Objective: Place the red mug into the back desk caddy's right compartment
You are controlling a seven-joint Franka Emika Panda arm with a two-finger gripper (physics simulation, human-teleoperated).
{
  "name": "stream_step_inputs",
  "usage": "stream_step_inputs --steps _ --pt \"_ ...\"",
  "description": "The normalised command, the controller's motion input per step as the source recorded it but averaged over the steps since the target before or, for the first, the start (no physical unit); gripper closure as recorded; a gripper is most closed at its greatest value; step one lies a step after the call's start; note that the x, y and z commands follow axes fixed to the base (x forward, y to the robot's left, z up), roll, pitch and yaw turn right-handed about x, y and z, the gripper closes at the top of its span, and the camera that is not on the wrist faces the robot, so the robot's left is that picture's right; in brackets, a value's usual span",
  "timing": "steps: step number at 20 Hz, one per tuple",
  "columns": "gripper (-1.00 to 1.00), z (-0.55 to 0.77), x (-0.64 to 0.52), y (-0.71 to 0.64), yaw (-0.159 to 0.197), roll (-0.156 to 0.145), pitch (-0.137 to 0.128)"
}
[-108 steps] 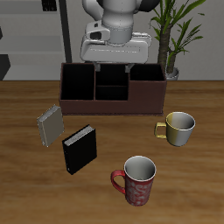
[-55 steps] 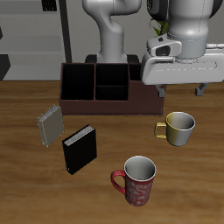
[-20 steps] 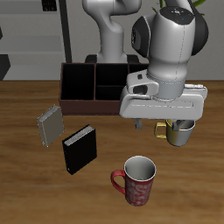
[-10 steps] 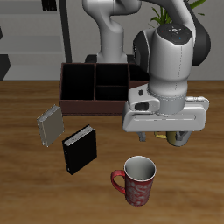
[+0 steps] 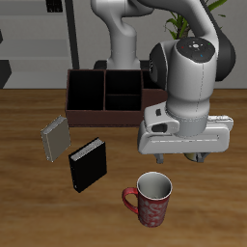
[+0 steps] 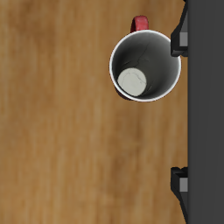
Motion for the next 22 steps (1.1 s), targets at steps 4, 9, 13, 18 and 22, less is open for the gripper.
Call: stream_step_inputs --steps 4,9,13,18,22 --pt "-1.00 -0.29 0.08 0.04 0.005 -0.005 0.028" --pt "-1.00 -0.14 0.03 0.02 0.001 0.000 0.012" --pt "-1.00 -0.12 0.01 0.03 0.015 -0.001 0.007" --pt "-1.00 -0.13 0.01 -0.05 -0.007 -0.015 0.014" --pt "-1.00 -0.12 0.01 -0.04 -0.003 -0.011 0.013"
